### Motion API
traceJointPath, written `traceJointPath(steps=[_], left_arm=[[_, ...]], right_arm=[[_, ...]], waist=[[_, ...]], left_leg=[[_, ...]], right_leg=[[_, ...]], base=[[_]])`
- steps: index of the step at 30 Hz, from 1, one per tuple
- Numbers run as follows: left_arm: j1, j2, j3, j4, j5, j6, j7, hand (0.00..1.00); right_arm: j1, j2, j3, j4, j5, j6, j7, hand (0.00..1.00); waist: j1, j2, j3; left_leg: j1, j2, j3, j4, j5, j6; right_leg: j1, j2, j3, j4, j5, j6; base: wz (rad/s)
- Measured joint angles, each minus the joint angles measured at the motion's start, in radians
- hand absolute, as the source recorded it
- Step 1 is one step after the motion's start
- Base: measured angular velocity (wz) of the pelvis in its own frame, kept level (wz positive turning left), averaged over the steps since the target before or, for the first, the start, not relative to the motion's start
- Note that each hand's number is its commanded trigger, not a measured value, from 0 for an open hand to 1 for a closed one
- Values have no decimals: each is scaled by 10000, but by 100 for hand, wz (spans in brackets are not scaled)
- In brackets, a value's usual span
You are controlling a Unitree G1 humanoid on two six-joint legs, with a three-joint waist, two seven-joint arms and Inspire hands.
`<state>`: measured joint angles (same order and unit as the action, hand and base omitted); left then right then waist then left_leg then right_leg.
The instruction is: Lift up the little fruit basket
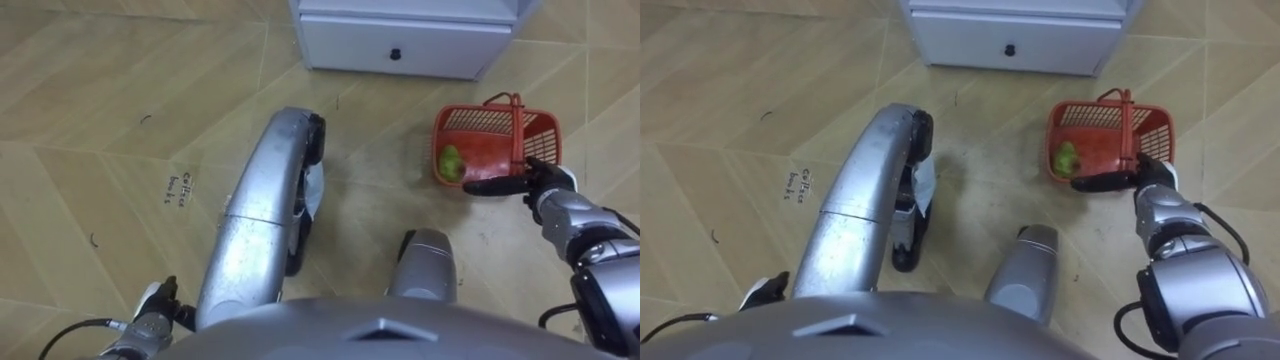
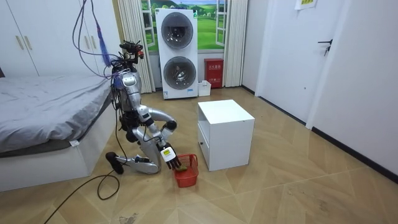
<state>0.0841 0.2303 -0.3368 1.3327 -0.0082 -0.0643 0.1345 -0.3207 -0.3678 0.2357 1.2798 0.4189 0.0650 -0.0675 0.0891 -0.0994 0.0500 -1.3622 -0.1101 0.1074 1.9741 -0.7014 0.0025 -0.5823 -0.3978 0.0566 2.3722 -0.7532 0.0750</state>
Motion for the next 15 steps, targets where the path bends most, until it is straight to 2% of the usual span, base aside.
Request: traceJointPath(steps=[9,10,11,12,15], left_arm=[[20,8,-9,8,2,3,-4,0],[20,8,-10,8,1,3,-4,0],[20,11,-10,8,1,3,-4,0],[20,13,-18,8,-1,2,-4,0],[15,14,-107,4,-5,1,-4,0]], right_arm=[[-158,-14,1,-1,142,-42,54,0],[-159,-14,0,-3,141,-42,54,25],[-160,-14,0,-7,140,-42,54,80],[-164,-14,-1,-13,141,-43,54,100],[-189,-20,-16,-15,136,-42,34,100]], waist=[[35,16,9],[44,15,10],[57,15,11],[78,14,16],[204,37,24]], left_leg=[[-61,-10,-3,1,9,-15],[-61,-9,-3,2,9,-15],[-64,-9,-3,1,9,-15],[-66,-10,-3,1,9,-14],[-67,-27,-2,1,9,-15]], right_leg=[[-44,-6,-22,15,-1,1],[-45,-5,-20,15,-1,1],[-48,-5,-19,15,0,1],[-53,-5,-15,14,0,1],[-50,-20,-10,19,-1,1]], base=[[0],[0],[0],[0],[0]])
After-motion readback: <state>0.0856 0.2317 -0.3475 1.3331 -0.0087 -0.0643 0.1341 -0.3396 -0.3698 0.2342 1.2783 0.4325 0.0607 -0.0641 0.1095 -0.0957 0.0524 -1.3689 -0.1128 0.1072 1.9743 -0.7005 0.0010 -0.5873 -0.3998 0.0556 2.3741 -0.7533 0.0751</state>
